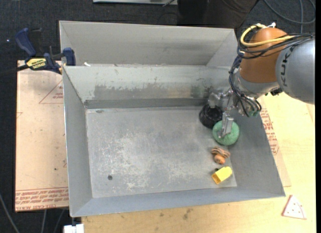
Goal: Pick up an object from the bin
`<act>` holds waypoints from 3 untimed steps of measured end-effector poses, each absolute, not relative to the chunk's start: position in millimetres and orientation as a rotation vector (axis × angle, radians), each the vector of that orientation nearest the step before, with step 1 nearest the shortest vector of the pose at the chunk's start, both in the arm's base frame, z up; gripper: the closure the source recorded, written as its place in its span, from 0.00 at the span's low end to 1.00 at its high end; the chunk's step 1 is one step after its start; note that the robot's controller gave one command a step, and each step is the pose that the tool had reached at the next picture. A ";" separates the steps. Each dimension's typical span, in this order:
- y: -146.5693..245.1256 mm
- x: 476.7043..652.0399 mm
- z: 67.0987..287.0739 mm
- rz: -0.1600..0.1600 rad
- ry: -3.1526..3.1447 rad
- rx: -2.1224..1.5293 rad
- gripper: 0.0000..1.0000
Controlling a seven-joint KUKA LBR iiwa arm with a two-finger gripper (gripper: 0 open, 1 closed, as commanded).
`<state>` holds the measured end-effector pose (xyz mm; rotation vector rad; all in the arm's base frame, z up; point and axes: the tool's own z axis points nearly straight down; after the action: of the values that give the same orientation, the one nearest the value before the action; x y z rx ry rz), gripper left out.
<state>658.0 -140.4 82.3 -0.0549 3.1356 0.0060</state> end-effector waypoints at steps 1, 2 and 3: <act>-140.2 657.5 81.1 0.005 3.135 -0.018 0.00; -140.9 659.7 74.0 0.008 3.134 0.109 0.00; -145.8 661.1 77.8 0.015 3.128 0.055 1.00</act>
Offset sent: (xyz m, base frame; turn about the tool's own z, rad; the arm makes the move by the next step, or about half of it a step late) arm -0.0009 -0.0031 -0.0123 0.1060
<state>661.1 -145.8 77.8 0.0551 3.1276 0.0153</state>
